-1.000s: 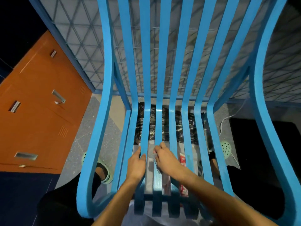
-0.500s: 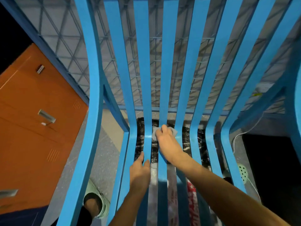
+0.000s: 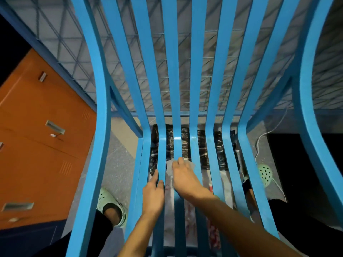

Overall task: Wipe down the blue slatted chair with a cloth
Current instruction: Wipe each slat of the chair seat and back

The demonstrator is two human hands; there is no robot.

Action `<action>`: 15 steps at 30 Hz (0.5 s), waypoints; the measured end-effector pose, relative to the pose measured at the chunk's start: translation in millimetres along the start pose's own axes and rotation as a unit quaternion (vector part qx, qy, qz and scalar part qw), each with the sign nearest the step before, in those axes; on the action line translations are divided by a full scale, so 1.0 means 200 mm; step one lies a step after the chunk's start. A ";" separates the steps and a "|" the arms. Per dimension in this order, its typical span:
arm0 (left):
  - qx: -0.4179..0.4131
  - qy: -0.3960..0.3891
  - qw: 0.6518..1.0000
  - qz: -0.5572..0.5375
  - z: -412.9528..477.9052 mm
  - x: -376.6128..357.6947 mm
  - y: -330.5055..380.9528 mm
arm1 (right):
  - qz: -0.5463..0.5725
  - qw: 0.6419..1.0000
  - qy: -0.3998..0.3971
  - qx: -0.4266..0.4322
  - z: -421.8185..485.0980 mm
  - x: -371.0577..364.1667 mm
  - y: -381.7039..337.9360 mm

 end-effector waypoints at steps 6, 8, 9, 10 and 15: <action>0.007 0.003 1.000 -0.018 -0.27 0.00 -0.11 | 0.024 1.000 0.005 -0.005 -0.37 -0.18 -0.02; 0.009 0.003 1.000 -0.021 -0.34 0.01 -0.15 | 0.027 1.000 0.006 -0.008 -0.49 -0.24 -0.03; 0.008 0.002 1.000 -0.020 -0.37 0.01 -0.17 | 0.031 0.999 0.004 -0.011 -0.55 -0.26 -0.04; 0.008 0.001 1.000 -0.019 -0.41 0.01 -0.19 | 0.035 0.999 0.002 -0.015 -0.60 -0.28 -0.04; 0.024 -0.007 1.000 -0.019 -0.53 -0.01 -0.27 | 0.049 0.999 0.002 -0.011 -0.86 -0.36 -0.07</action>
Point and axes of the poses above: each hand's wrist, its own z-axis towards the middle knuckle, its own x-axis out of the back of the hand, y = z × x, the point moved 3 cm from there along z, towards the middle knuckle, and after that the axes turned 14 degrees about z, right-handed, at the moved point
